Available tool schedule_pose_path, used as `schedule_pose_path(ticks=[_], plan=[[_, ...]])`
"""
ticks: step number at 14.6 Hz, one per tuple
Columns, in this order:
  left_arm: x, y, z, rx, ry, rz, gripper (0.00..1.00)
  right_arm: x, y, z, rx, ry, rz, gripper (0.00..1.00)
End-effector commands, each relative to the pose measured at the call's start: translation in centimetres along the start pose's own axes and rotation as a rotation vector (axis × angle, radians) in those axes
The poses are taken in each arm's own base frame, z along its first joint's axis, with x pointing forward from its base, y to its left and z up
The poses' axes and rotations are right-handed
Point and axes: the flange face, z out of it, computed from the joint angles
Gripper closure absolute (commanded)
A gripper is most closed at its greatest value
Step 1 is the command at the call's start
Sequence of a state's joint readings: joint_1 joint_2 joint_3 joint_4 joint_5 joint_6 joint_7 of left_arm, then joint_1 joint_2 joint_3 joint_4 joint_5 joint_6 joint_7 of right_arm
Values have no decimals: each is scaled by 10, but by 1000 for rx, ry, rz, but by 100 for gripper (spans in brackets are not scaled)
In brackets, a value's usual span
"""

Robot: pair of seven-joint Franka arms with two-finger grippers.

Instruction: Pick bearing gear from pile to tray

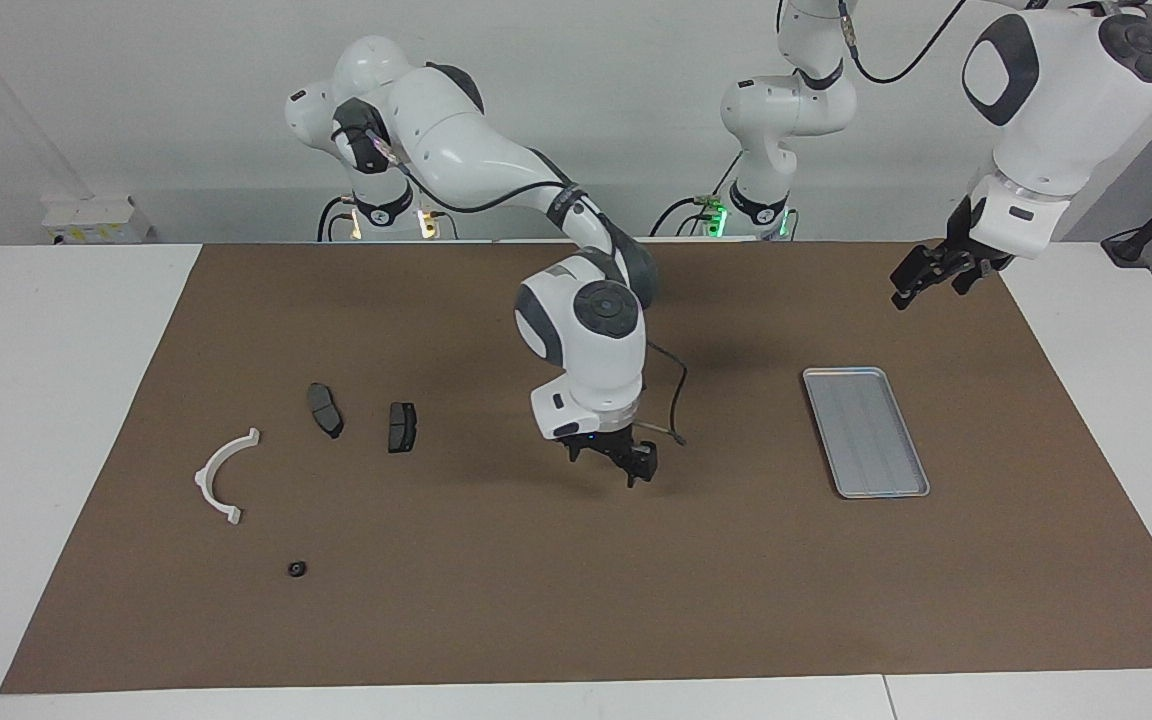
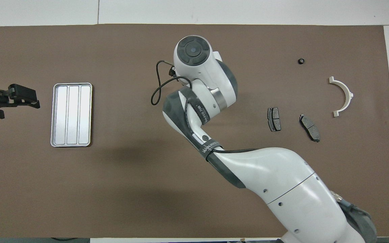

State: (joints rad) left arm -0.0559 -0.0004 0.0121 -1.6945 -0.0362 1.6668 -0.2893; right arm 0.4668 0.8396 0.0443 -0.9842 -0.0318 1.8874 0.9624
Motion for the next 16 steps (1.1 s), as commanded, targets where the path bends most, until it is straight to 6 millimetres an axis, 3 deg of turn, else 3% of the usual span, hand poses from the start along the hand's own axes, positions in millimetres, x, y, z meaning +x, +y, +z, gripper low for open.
schedule_pose_path(ticks=[1,5,6,7,9,11,13,15,16], plan=[[-9,56,26,-24,15,-114,0,47,47,-5,-13,-54,-103,0],[-9,173,95,-60,63,-294,0,110,118,19,-55,-88,-206,0],[-7,188,103,-74,75,-329,0,123,134,26,-67,-90,-229,0],[-5,207,127,-52,57,-327,0,132,145,31,-78,-88,-257,0],[7,268,175,-23,46,-356,0,153,174,35,-99,-87,-298,0],[19,285,206,-1,59,-352,0,168,197,38,-100,-97,-344,0],[6,303,218,-18,75,-320,0,177,213,42,-121,-102,-421,0],[2,309,237,-1,61,-318,0,189,230,44,-144,-83,-480,0],[-15,327,251,9,56,-306,0,195,236,42,-144,-64,-507,0]])
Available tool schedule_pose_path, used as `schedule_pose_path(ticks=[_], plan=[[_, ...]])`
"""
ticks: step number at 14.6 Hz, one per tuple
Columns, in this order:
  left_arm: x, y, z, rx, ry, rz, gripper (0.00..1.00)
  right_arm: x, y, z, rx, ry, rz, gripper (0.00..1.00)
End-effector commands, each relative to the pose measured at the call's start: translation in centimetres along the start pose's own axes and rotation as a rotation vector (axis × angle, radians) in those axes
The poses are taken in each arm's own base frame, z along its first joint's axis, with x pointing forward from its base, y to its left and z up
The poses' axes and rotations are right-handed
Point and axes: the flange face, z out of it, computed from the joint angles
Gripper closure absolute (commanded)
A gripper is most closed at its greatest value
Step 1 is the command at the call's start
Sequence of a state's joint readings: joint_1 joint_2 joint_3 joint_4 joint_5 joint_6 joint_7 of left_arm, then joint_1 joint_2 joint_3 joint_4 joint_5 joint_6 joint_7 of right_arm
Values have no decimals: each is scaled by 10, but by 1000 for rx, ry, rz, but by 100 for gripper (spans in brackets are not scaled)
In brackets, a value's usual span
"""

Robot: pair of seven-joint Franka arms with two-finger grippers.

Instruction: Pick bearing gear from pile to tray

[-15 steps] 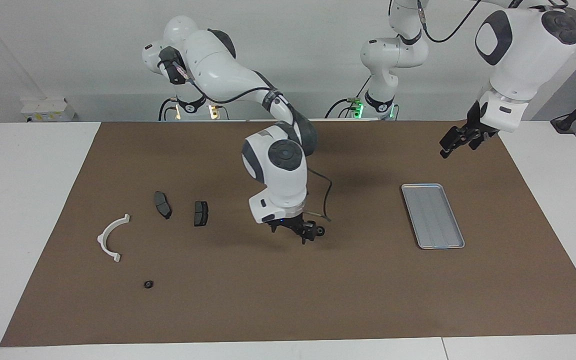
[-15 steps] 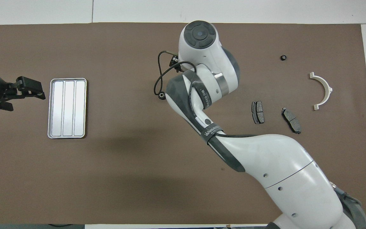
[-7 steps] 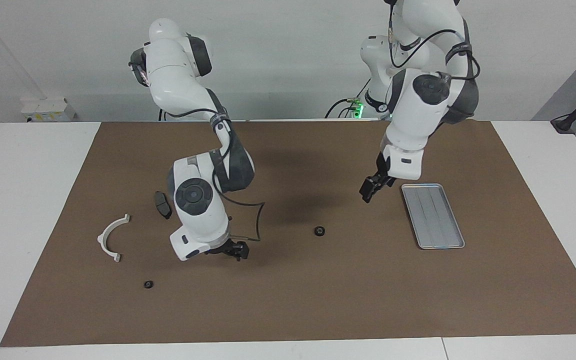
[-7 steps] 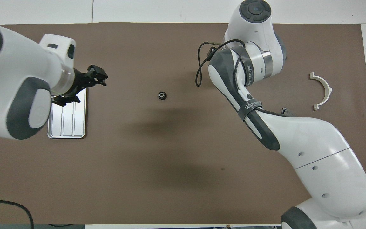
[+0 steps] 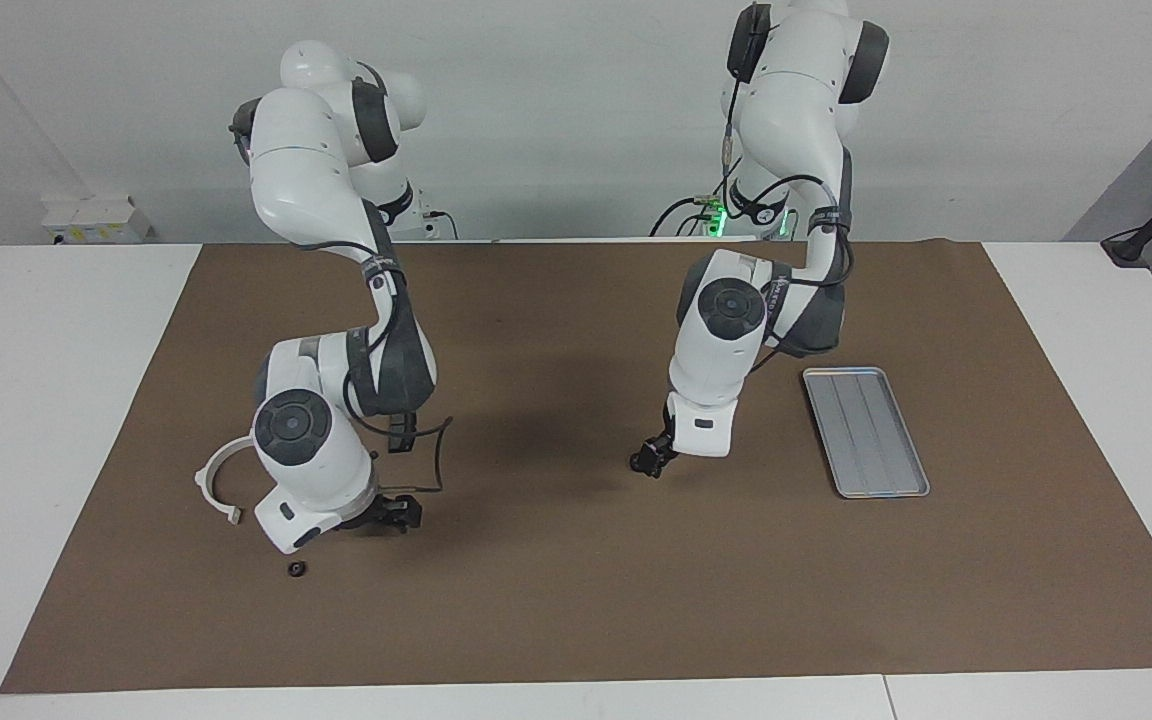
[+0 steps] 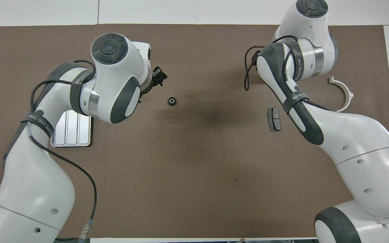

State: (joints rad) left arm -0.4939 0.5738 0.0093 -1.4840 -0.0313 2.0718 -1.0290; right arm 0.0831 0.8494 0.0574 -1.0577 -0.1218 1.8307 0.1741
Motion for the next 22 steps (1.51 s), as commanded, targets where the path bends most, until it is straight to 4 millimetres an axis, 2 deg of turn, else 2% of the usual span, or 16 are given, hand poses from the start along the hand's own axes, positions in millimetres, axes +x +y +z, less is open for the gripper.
schedule_pose_path(ticks=[1,4,6,8,11,17,18,21,22], plan=[[-24,17,22,16,25,3,0,3,19,2,-19,34,-90,0],[-26,18,31,-12,38,-3,0,6,34,15,-25,58,-134,0],[-33,9,49,12,28,-9,0,7,48,20,-31,66,-156,0],[-32,9,48,1,32,-14,2,9,60,22,-32,73,-172,0],[-31,9,48,-4,34,-22,13,10,72,23,-28,84,-179,0],[-36,14,50,-16,40,-43,23,16,77,30,-17,124,-168,0],[-36,14,50,-16,41,-43,27,19,82,33,-16,143,-163,0],[-41,15,53,-10,39,-37,52,21,78,39,0,154,-159,0],[-42,14,54,-4,35,-38,69,21,75,39,9,156,-163,0]])
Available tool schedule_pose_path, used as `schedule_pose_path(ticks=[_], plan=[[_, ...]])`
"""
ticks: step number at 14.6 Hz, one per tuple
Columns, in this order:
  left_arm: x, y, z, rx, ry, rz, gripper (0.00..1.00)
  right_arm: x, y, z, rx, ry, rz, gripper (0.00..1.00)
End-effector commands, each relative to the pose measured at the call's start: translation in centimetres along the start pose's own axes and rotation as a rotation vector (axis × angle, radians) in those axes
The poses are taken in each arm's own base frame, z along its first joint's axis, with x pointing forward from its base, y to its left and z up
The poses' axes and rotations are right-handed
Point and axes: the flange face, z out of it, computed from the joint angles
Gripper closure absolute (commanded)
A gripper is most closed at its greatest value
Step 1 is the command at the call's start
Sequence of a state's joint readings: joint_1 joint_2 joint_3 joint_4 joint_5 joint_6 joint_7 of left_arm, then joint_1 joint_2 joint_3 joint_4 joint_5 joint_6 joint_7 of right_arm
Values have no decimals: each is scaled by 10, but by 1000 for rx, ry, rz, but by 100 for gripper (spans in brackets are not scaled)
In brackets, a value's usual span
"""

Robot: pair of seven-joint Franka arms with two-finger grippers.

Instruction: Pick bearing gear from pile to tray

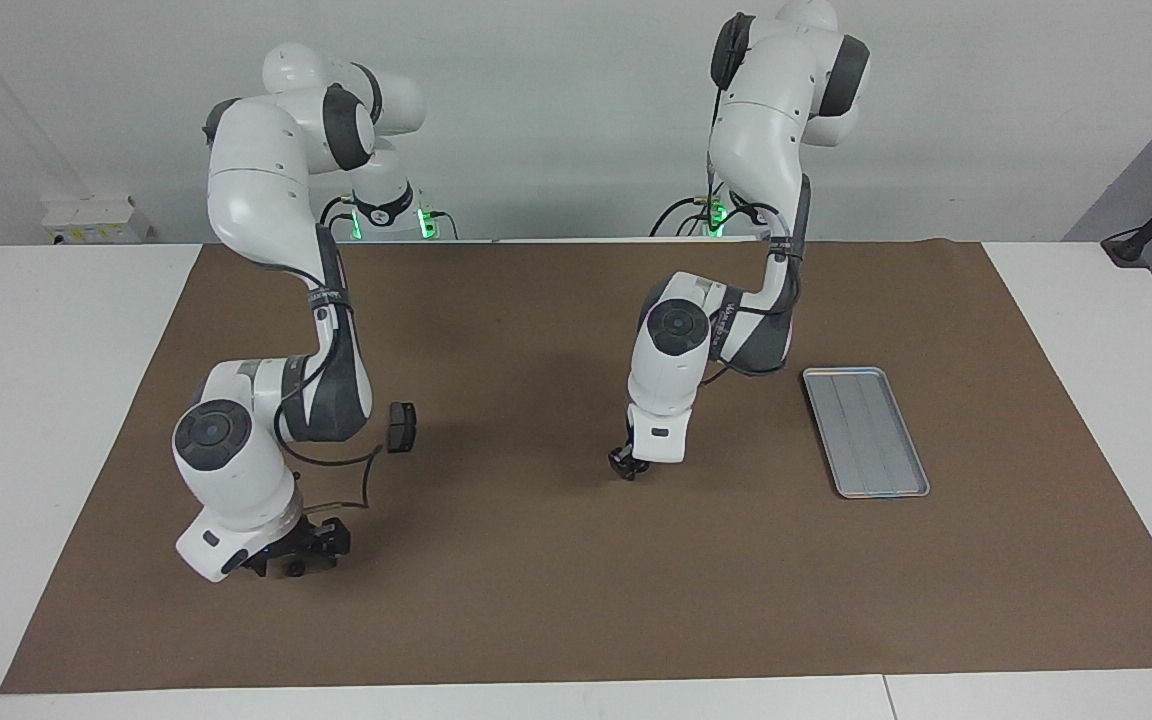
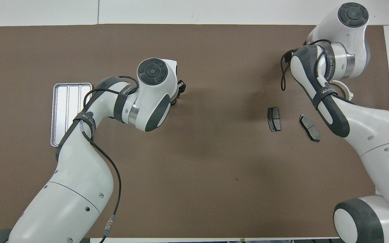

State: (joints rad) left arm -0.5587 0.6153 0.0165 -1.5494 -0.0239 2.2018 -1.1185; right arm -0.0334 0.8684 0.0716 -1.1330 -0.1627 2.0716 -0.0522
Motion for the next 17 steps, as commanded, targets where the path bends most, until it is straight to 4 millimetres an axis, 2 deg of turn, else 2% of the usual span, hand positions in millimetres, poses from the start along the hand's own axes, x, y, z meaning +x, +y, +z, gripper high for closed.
schedule_pose_path(ticks=[1,2,5,6,7,9,12,14,17], plan=[[-9,-3,5,19,11,-4,94,1,-3,6,25,16,-19,0],[-8,-4,5,27,10,-5,100,1,-3,8,26,15,-19,1],[6,-10,-3,63,5,-25,100,1,1,8,24,14,-16,7],[18,-18,-10,71,14,-33,100,0,4,8,24,15,-15,8],[24,-26,-30,65,24,-24,100,0,7,11,25,12,-11,8],[45,-63,-60,84,2,22,100,-1,21,15,36,27,5,8],[75,-153,-99,96,-36,138,100,1,14,13,61,32,0,10],[101,-216,-107,96,-62,227,100,1,14,12,62,32,3,12],[151,-278,-105,90,-81,296,100,1,14,6,66,19,2,17]])
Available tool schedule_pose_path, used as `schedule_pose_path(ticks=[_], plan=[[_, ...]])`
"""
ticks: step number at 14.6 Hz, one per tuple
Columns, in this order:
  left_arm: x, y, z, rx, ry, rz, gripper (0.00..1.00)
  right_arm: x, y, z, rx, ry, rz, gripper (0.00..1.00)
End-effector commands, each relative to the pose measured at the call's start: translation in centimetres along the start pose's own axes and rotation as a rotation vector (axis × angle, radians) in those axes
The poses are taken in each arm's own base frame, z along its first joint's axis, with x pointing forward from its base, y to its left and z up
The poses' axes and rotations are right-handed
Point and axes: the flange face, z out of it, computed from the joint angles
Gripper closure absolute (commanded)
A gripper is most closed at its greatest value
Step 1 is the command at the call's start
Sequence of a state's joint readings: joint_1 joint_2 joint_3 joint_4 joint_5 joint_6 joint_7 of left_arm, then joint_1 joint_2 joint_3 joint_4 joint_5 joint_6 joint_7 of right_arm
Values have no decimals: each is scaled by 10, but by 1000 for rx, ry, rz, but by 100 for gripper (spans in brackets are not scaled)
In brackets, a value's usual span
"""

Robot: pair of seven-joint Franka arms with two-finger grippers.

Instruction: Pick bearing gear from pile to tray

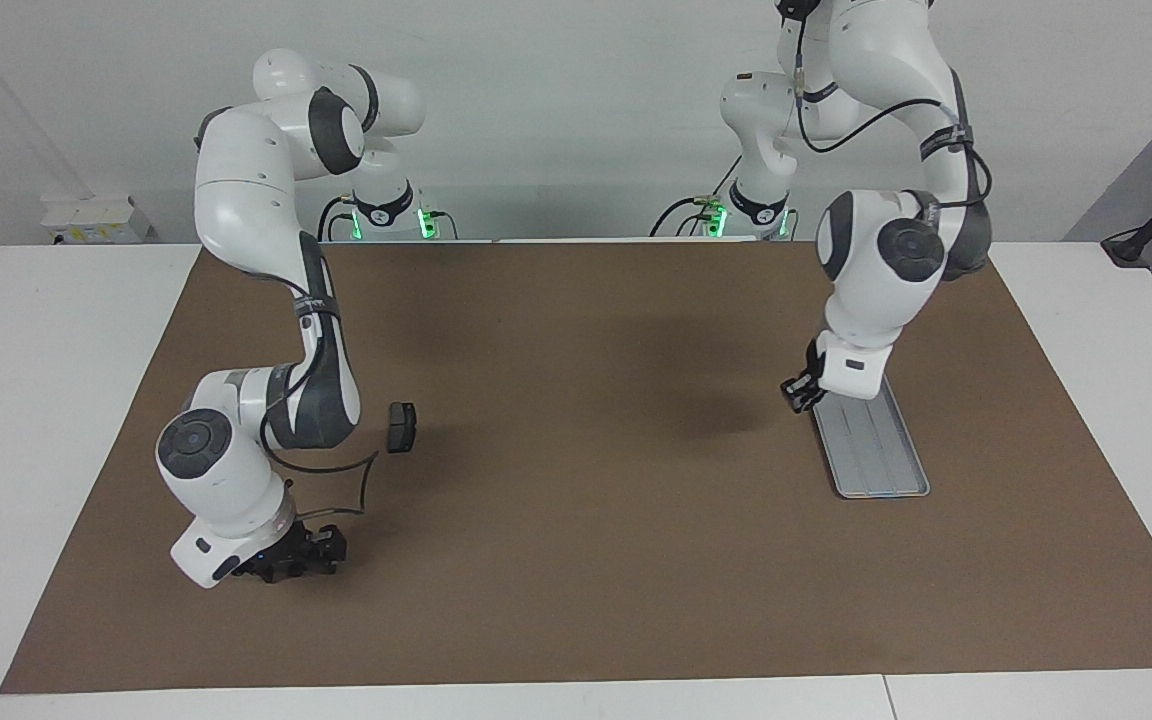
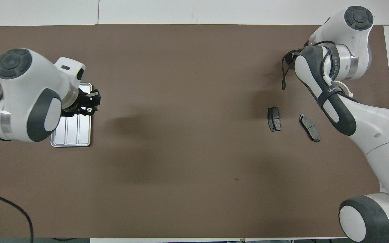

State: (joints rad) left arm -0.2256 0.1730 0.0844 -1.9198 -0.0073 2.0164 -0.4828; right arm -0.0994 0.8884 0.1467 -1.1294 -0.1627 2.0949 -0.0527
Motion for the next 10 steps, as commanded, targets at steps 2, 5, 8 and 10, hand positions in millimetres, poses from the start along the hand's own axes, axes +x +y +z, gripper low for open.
schedule_pose_path(ticks=[2,5,8,10], plan=[[18,-82,14,-7,0,145,100,2,8,-5,9,5,-15,25],[20,-99,35,-24,56,167,100,1,14,-5,9,3,-10,33],[10,-100,67,-28,76,177,100,-1,22,-6,9,-2,-3,40],[3,-97,75,-28,73,181,100,-2,20,-5,17,-11,-4,42]])
